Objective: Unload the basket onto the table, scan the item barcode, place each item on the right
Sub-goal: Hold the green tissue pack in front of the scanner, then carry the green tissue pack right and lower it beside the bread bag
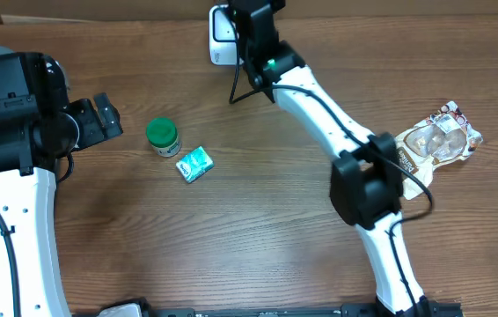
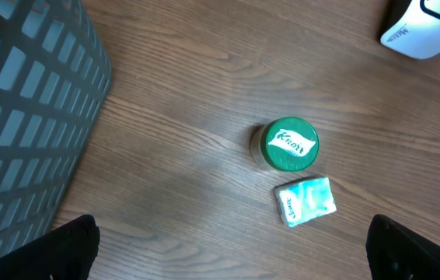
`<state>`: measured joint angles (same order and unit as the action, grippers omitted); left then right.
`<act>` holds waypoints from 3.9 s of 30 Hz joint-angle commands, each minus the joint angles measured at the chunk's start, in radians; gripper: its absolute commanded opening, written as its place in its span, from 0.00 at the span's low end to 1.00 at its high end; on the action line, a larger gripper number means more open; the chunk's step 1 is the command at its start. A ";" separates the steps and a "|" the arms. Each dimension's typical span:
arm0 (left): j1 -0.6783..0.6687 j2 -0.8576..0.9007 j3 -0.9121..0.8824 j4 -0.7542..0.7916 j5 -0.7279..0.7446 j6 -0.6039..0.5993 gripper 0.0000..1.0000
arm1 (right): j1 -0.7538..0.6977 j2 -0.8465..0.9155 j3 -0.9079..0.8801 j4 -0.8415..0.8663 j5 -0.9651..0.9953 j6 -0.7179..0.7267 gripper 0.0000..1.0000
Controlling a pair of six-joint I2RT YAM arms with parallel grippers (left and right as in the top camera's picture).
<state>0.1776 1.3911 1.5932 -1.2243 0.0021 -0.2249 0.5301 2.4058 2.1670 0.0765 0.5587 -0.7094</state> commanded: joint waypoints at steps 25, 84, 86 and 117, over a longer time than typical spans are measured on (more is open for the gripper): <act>0.005 -0.018 0.006 0.001 -0.013 0.023 1.00 | -0.004 0.140 0.026 0.113 -0.068 -0.351 0.08; 0.005 -0.018 0.006 0.001 -0.013 0.023 1.00 | -0.046 -0.245 0.025 -0.288 -0.251 -0.079 0.04; 0.005 -0.018 0.006 0.001 -0.012 0.023 1.00 | -0.059 -0.335 0.025 -0.460 -0.206 0.166 0.04; 0.005 -0.018 0.006 0.001 -0.013 0.023 0.99 | -0.769 -0.479 -0.563 -1.229 -0.605 1.050 0.04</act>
<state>0.1776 1.3911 1.5932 -1.2243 0.0021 -0.2249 -0.1719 1.9408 1.6585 -1.1889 -0.0254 0.3321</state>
